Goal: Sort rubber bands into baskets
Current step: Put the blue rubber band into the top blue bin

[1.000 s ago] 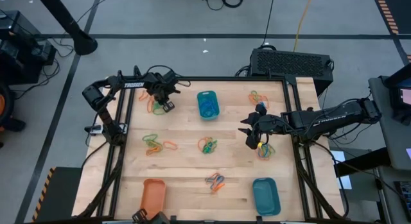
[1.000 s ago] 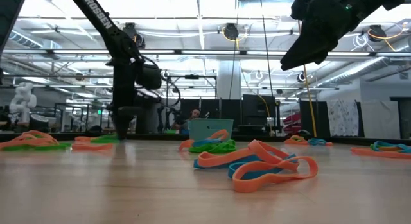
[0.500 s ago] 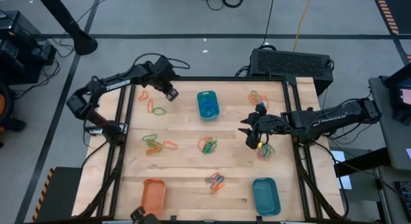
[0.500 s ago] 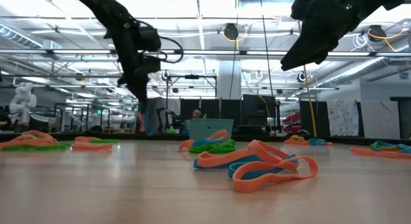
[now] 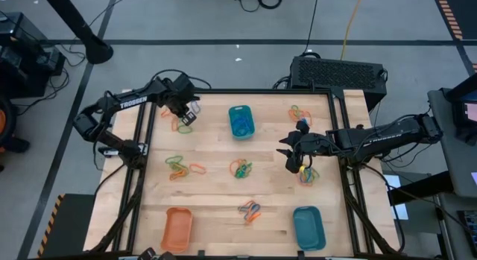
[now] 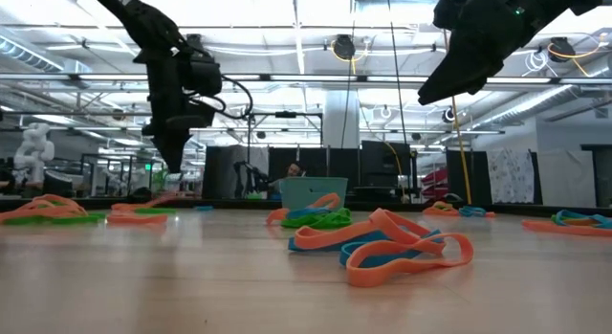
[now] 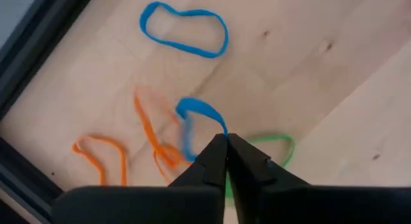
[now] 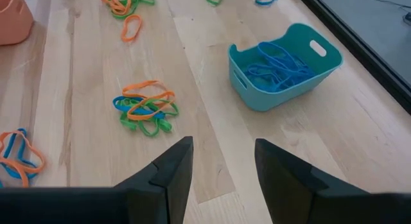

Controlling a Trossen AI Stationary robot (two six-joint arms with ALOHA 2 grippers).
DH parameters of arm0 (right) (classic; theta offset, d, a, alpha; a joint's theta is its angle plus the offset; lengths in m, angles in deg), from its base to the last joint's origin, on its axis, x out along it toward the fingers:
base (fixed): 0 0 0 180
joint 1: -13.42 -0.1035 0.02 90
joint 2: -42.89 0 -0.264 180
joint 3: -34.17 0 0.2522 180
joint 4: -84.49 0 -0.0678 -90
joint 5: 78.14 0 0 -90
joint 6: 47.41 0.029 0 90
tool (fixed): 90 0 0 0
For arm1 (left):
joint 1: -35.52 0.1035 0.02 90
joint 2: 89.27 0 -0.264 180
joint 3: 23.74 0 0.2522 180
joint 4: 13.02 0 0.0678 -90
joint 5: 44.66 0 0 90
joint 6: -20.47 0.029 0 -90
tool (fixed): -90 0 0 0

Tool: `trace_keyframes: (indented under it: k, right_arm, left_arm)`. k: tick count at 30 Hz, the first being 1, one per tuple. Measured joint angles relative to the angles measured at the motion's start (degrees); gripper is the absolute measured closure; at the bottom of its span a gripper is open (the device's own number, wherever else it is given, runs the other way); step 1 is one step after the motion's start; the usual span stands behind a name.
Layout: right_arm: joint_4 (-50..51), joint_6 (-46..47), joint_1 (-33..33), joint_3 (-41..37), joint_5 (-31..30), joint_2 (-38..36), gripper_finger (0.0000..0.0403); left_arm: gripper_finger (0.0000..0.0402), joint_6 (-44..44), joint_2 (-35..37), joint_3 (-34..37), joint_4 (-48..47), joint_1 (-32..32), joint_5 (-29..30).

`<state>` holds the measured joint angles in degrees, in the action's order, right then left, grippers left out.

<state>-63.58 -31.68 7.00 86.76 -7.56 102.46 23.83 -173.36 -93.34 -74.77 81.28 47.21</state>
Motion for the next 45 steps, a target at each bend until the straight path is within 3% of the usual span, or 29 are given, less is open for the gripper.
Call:
trace_keyframes:
  k: [7, 11, 18, 24, 45]
  right_arm:
    - [0.0, 0.0, 0.0, 0.0, 0.0, 0.0, 0.0243]
    - [0.0, 0.0, 0.0, 0.0, 0.0, 0.0, 0.0243]
    - [-0.8, -0.4, 0.0, 0.0, 0.0, 0.0, 0.0243]
    - [-1.3, -0.4, 0.0, 0.0, -0.1, 0.0, 0.0243]
    - [-1.2, -1.7, 0.1, 0.0, -0.2, 0.0, 0.0243]
  left_arm:
    - [0.0301, 0.0, 0.0, 0.1, 1.0, 0.0, 3.5]
    - [0.0278, 0.0, 0.0, 0.1, 2.1, 0.0, 4.0]
    - [0.0274, -0.3, -1.9, 0.1, 11.4, -1.0, -0.9]
    - [0.0274, -11.6, -9.8, -0.1, 16.0, 0.2, -3.6]
    - [0.0274, -6.0, -17.9, -1.5, 17.9, 0.3, -1.7]
